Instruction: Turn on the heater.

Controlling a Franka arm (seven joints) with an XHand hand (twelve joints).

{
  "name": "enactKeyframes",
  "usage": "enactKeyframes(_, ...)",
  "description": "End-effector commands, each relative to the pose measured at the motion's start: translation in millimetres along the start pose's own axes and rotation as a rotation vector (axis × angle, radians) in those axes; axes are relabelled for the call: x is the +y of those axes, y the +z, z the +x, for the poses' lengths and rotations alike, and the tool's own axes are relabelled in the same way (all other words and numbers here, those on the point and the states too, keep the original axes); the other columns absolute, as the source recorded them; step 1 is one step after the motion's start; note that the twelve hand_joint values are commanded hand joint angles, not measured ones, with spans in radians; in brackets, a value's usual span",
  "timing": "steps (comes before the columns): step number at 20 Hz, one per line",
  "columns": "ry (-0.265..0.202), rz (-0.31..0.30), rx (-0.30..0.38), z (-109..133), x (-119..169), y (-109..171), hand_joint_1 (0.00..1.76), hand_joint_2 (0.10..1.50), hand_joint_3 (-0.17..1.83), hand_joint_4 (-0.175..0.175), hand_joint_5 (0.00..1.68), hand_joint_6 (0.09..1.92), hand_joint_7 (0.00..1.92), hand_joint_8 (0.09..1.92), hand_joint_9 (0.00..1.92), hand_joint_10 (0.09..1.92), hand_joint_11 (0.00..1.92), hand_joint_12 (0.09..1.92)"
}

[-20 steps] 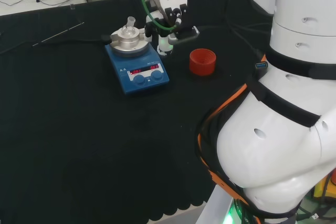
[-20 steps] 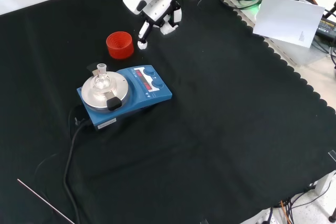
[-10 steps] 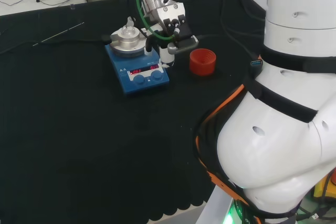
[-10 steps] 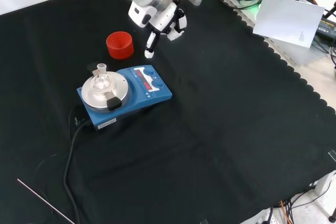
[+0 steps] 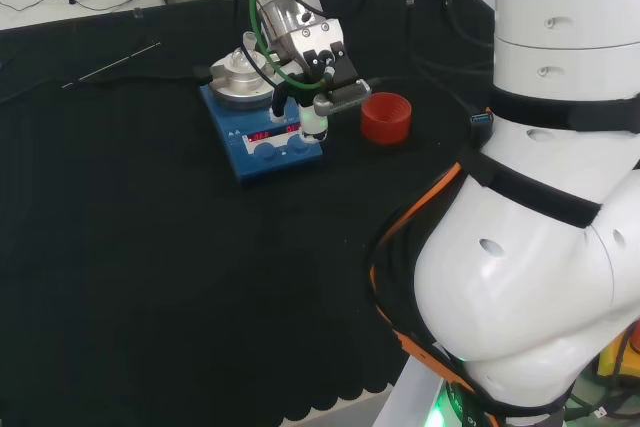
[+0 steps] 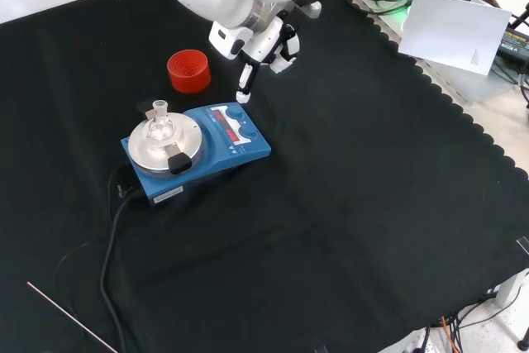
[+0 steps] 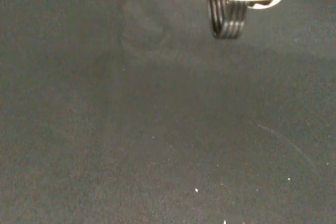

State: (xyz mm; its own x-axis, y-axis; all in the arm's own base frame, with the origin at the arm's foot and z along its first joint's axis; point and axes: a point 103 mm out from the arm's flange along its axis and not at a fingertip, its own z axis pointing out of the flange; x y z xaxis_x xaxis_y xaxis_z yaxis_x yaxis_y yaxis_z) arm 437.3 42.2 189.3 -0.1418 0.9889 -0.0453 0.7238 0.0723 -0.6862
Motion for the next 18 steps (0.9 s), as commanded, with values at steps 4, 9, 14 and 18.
enactKeyframes(4, -0.039, 0.038, -0.03, 15, 10, 6, 1.5, 0.61, 1.14, -0.024, 0.28, 0.11, 1.89, 1.53, 1.92, 1.54, 1.92, 1.66)
enactKeyframes(9, -0.045, 0.059, -0.043, 22, 14, 7, 1.5, 0.61, 1.14, -0.022, 0.29, 0.11, 1.89, 1.53, 1.92, 1.54, 1.92, 1.65)
enactKeyframes(14, -0.045, 0.072, -0.052, 24, 18, 9, 1.5, 0.61, 1.15, -0.022, 0.31, 0.11, 1.89, 1.53, 1.92, 1.54, 1.92, 1.65)
enactKeyframes(18, -0.044, 0.078, -0.055, 23, 19, 9, 1.5, 0.6, 1.15, -0.022, 0.32, 0.11, 1.89, 1.53, 1.92, 1.54, 1.92, 1.65)
